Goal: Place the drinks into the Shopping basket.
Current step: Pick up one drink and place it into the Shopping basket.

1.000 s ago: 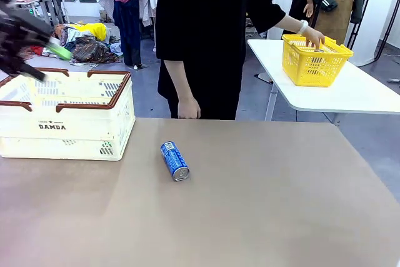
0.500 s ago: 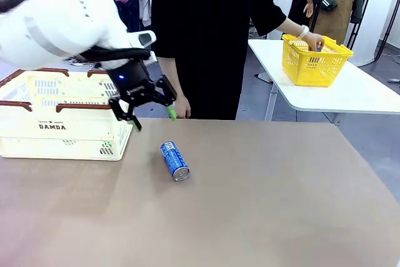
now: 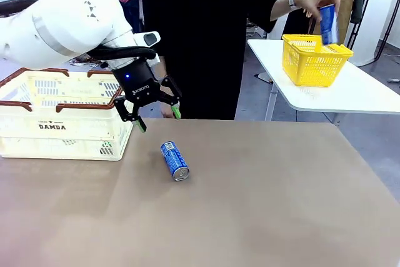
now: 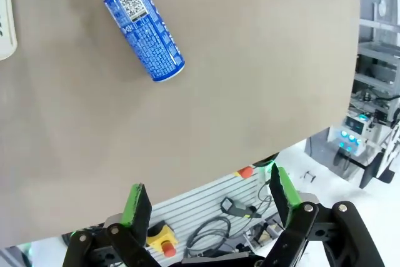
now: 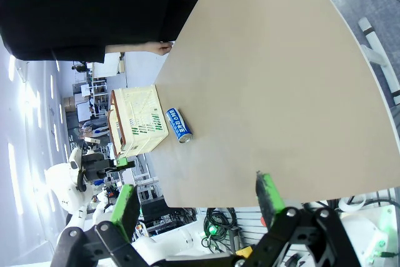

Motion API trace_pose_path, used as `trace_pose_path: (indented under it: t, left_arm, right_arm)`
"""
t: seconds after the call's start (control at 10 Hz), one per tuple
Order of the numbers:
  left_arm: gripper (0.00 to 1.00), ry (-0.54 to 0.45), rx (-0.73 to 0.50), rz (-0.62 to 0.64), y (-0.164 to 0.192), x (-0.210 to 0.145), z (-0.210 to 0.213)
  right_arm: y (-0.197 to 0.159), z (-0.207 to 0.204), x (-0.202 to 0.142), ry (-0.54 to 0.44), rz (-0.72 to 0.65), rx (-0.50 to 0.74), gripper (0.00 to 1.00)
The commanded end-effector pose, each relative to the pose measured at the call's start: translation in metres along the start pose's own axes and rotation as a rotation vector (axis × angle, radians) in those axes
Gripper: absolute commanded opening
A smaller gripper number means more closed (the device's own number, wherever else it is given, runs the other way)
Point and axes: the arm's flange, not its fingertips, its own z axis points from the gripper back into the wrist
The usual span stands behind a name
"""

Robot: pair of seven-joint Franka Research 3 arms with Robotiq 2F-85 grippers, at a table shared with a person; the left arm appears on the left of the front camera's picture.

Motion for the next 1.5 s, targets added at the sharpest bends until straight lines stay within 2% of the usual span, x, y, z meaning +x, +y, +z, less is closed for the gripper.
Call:
trace_pose_path:
  t: [0.0, 0.1, 0.3, 0.4, 0.5, 0.6, 0.8, 0.9, 1.0, 1.1, 1.2, 1.3, 1.4]
  left_arm:
    - [1.0, -0.005, 0.024, 0.02, -0.004, 0.006, -0.01]
    - [1.0, 0.001, 0.082, 0.03, -0.016, 0.016, -0.03]
    - [1.0, 0.106, 0.176, 0.057, -0.036, 0.039, -0.059]
    - [1.0, 0.099, 0.205, 0.097, -0.037, 0.047, -0.063]
    - [1.0, 0.113, 0.209, 0.108, -0.029, 0.048, -0.05]
    - [1.0, 0.162, 0.173, 0.101, -0.005, 0.035, -0.01]
    - [1.0, 0.285, 0.051, 0.062, 0.064, -0.033, 0.091]
    - [1.0, 0.246, 0.0, 0.064, 0.086, -0.074, 0.12]
    - [1.0, 0.179, -0.038, 0.069, 0.108, -0.113, 0.14]
    - [1.0, 0.069, -0.077, 0.138, 0.14, -0.145, 0.154]
    - [1.0, 0.047, -0.15, 0.193, 0.175, -0.162, 0.16]
    - [1.0, 0.069, -0.2, 0.213, 0.205, -0.173, 0.159]
    - [1.0, 0.046, -0.276, 0.172, 0.232, -0.186, 0.154]
  right_arm:
    - [0.0, 0.001, 0.001, -0.005, 0.023, 0.014, 1.0]
    - [0.0, 0.001, 0.001, -0.005, 0.023, 0.014, 1.0]
    - [0.0, 0.001, 0.001, -0.005, 0.023, 0.014, 1.0]
    - [0.0, 0.001, 0.001, -0.005, 0.023, 0.014, 1.0]
    - [0.0, 0.001, 0.001, -0.005, 0.023, 0.014, 1.0]
    - [0.0, 0.001, 0.001, -0.005, 0.023, 0.014, 1.0]
    - [0.0, 0.001, 0.001, -0.005, 0.023, 0.014, 1.0]
    - [0.0, 0.001, 0.001, -0.005, 0.023, 0.014, 1.0]
    - [0.0, 0.001, 0.001, -0.005, 0.023, 0.014, 1.0]
    - [0.0, 0.001, 0.001, -0.005, 0.023, 0.014, 1.0]
    - [0.0, 0.001, 0.001, -0.005, 0.023, 0.014, 1.0]
    - [0.0, 0.001, 0.001, -0.005, 0.023, 0.014, 1.0]
    - [0.0, 0.001, 0.001, -0.005, 0.023, 0.014, 1.0]
